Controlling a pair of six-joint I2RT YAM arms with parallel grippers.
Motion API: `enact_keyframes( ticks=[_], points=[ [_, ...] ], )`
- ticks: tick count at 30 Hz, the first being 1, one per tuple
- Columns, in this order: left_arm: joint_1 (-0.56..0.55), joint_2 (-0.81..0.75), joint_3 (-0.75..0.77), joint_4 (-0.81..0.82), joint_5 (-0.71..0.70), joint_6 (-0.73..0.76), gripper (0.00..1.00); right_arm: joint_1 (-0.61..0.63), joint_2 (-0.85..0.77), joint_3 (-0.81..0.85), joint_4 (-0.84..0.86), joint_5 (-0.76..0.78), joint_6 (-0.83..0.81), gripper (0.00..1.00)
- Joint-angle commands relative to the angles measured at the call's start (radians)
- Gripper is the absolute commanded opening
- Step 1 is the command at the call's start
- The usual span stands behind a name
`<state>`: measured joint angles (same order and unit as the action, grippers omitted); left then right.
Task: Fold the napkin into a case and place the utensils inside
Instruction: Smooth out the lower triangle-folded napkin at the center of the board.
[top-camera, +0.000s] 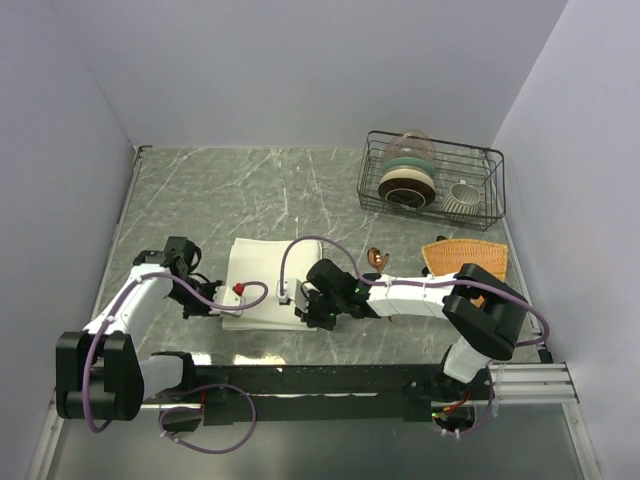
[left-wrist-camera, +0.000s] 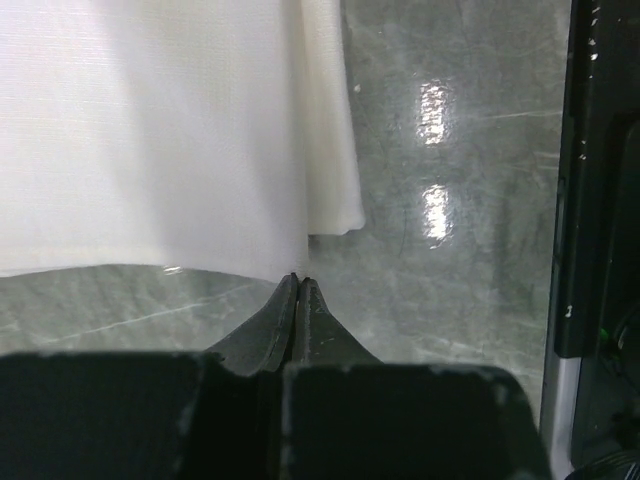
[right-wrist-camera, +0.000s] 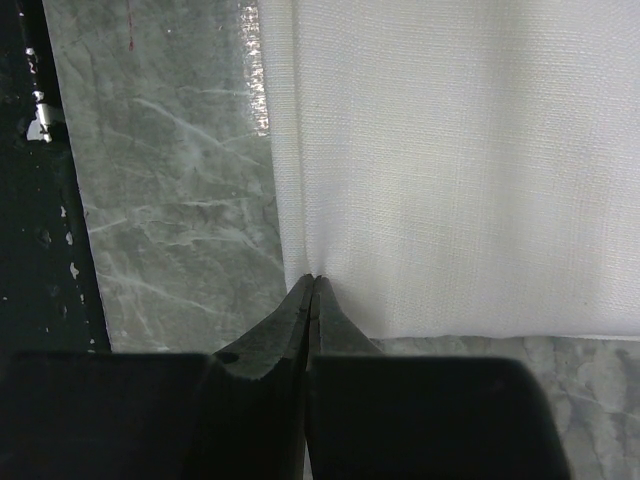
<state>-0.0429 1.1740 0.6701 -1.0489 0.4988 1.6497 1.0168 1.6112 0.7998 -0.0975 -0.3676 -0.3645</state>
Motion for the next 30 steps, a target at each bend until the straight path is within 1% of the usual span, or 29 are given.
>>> enact_keyframes(
  ticks=[1,4,8,13,20,26,27,28,30],
  points=[
    [0.0,0.012,0.083,-0.109,0.026,0.064,0.01,0.005,-0.008,0.024,-0.025,0.006,-0.019,0.0],
    [-0.002,0.003,0.08,-0.158,0.006,0.123,0.01,0.005,-0.007,0.027,-0.028,0.004,-0.021,0.0],
    [-0.006,-0.016,0.048,-0.181,-0.034,0.173,0.01,0.003,-0.002,0.036,-0.039,-0.004,-0.021,0.0],
    [-0.04,-0.005,0.072,-0.209,-0.023,0.156,0.01,0.003,-0.014,0.044,-0.048,-0.011,-0.014,0.0],
    [-0.106,-0.016,0.062,-0.229,-0.028,0.147,0.01,0.002,0.012,0.065,-0.07,-0.014,-0.022,0.0],
    [-0.161,0.016,0.054,-0.223,-0.034,0.156,0.01,0.002,0.012,0.061,-0.068,-0.016,-0.021,0.0],
    [-0.181,0.035,0.06,-0.229,-0.039,0.156,0.03,0.002,0.018,0.064,-0.074,-0.017,-0.019,0.0],
    [-0.189,0.044,0.062,-0.232,-0.042,0.163,0.16,0.002,0.021,0.068,-0.08,-0.021,-0.017,0.0],
    [-0.209,0.052,0.068,-0.249,-0.052,0.188,0.36,0.002,0.021,0.085,-0.105,-0.028,-0.017,0.0]
  ],
)
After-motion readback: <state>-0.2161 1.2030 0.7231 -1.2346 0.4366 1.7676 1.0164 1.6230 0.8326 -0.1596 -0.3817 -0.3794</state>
